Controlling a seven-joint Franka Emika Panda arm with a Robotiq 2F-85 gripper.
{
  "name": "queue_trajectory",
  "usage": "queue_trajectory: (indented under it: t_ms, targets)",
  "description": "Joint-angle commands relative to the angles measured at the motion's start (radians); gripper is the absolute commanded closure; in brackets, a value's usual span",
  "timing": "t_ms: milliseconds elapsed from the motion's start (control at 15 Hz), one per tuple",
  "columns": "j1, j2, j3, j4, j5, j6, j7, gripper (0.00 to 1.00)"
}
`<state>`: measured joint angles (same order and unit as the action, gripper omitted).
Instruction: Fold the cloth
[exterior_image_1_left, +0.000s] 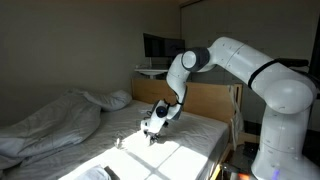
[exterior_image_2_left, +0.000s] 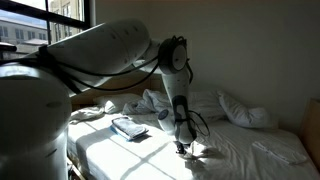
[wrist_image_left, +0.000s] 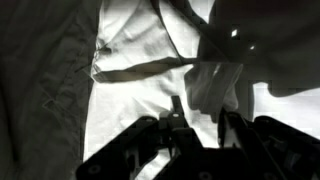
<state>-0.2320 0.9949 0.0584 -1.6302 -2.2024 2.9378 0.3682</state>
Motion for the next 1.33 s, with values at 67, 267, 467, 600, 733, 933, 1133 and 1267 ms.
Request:
queue_trajectory:
  t_ms: [67, 267, 467, 600, 733, 933, 1133, 1267]
  targets:
    - [-0.013, -0.012, -0.005, -0.002, -0.019, 0.030, -0.012, 0.94]
    - [-0.012, -0.017, -0.017, -0.008, -0.017, 0.050, -0.021, 0.95]
    - [-0.006, -0.021, -0.034, -0.016, -0.013, 0.074, -0.034, 0.68]
    - [-0.002, -0.024, -0.046, -0.021, -0.016, 0.103, -0.046, 0.56]
    - [0.009, -0.032, -0.067, -0.036, -0.009, 0.160, -0.076, 0.43]
    - [0.029, -0.045, -0.088, -0.053, -0.014, 0.197, -0.095, 0.24]
    - [0.043, -0.041, -0.104, -0.047, -0.009, 0.217, -0.103, 0.06]
    - [0.063, -0.044, -0.130, -0.052, 0.007, 0.214, -0.103, 0.00]
